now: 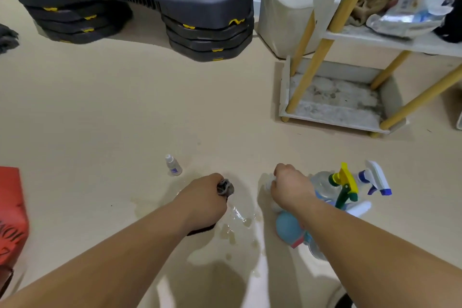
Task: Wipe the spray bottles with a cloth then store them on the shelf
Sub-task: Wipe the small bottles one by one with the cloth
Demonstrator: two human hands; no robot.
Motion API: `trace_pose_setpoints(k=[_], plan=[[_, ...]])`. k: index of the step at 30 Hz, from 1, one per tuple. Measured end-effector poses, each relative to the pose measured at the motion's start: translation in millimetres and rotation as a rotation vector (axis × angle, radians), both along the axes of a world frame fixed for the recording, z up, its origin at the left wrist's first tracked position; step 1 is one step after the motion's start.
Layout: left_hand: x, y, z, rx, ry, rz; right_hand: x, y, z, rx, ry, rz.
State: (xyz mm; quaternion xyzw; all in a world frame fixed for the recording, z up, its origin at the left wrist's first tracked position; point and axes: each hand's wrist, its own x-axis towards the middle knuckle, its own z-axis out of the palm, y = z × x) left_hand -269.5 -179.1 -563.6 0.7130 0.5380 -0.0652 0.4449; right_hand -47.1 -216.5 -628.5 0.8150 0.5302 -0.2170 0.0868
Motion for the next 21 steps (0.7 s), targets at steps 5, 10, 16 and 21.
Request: trace_pose_setpoints(k=[5,10,16,21], plan=[[11,4,-6,-0.014,0.009,-0.002,6,2,-5,-0.096,-0.007,0.021],[5,8,-7,-0.029,0.033,0.037,4,14,7,-0.2,-0.069,0.029],[-21,0,7,-0.284,-0.035,0.277,-32,44,36,-0.147,-0.062,0.063],[-48,14,9,-0.252,0.246,0.294,-80,64,45,-0.176,0.164,0.138]])
